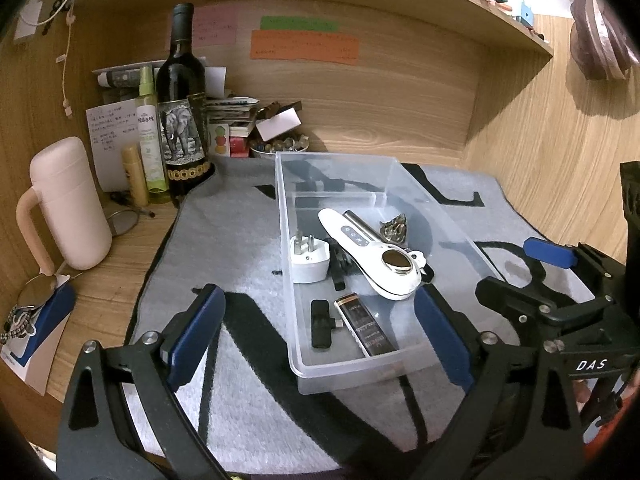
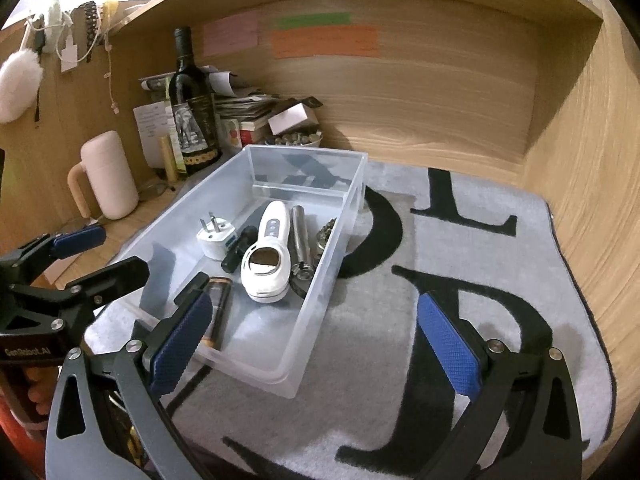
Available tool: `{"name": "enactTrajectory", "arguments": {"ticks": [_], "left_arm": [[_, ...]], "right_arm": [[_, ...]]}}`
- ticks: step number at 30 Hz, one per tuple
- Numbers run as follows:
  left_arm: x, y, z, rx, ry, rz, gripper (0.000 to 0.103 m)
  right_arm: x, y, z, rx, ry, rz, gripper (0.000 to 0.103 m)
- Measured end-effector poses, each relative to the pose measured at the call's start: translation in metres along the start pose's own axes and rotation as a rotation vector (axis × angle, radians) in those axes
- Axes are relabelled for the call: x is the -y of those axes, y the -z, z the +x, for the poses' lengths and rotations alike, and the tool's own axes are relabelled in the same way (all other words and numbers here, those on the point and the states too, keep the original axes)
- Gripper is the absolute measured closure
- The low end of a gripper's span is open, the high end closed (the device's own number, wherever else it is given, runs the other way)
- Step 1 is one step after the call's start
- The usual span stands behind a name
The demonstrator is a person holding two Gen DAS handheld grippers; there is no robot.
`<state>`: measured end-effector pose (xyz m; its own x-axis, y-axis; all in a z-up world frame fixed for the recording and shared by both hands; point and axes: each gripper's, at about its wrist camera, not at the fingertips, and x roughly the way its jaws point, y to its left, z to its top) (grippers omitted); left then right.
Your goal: Organize rigid objects
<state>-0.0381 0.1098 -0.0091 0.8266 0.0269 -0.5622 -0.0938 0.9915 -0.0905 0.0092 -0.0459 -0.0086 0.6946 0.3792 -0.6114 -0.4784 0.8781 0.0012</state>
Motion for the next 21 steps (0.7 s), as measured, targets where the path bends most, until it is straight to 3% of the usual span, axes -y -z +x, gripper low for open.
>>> {"name": "enactTrajectory", "arguments": {"ticks": [21], "left_arm": [[0.0032,-0.0045,0.0023,0.006,-0.002,0.017,0.006]], "right_arm": [[0.0017,-0.0015,0.0022,-0.003,-0.012,0.003,0.0]]}}
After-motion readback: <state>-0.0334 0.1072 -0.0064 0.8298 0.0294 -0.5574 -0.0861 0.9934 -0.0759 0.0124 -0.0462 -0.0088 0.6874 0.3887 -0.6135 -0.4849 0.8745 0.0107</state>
